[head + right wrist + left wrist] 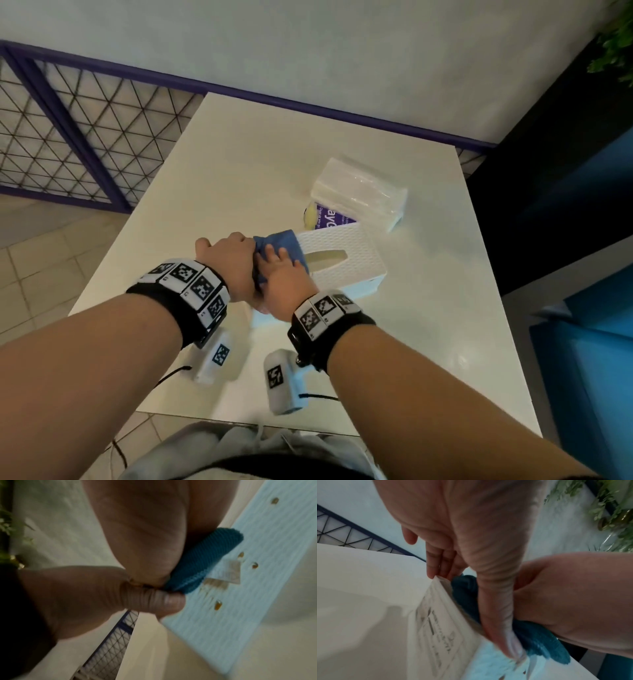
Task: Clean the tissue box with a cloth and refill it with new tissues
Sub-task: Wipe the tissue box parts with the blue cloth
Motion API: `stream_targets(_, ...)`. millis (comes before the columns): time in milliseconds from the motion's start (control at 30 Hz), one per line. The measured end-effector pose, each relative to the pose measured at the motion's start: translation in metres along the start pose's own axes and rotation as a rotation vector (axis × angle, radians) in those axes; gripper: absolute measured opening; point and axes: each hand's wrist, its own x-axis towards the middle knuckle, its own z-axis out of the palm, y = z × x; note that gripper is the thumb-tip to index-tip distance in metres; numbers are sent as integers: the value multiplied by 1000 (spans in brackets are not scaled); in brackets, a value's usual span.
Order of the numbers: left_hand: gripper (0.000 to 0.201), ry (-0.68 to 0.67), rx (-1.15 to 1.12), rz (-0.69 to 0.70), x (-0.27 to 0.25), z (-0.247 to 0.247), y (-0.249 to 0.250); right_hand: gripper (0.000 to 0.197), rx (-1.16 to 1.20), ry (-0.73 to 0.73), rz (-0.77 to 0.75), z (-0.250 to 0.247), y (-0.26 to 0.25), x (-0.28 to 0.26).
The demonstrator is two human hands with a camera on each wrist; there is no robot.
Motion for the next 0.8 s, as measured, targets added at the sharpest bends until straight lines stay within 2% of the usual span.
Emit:
stream_targets(100,98,-4,0,-1,-4,0,-3,64,-118,-36,-25,-7,22,1)
stream_targets(200,123,-30,4,-4,-7,-3,-4,65,-180,-12,118,-21,67,-4)
stream_targets(300,127,-47,-17,-7,-9,-5,-4,64,-180,0,202,-20,64,-3)
stream_targets(467,108,-13,-3,-9,-7,-3,-3,62,-194,-49,-89,-8,1,-2)
stream_targets(567,110,-5,7,-1,-9,-2,-5,58,-324,-66,-173,-15,24,-3)
stream_targets(700,127,-43,20,-5,-9,-5,-5,61,-278,-56,113,-24,92,-5)
stream_targets(800,127,-62,8,-10,-12,-6,-4,66,-205,44,282,-22,89,-6)
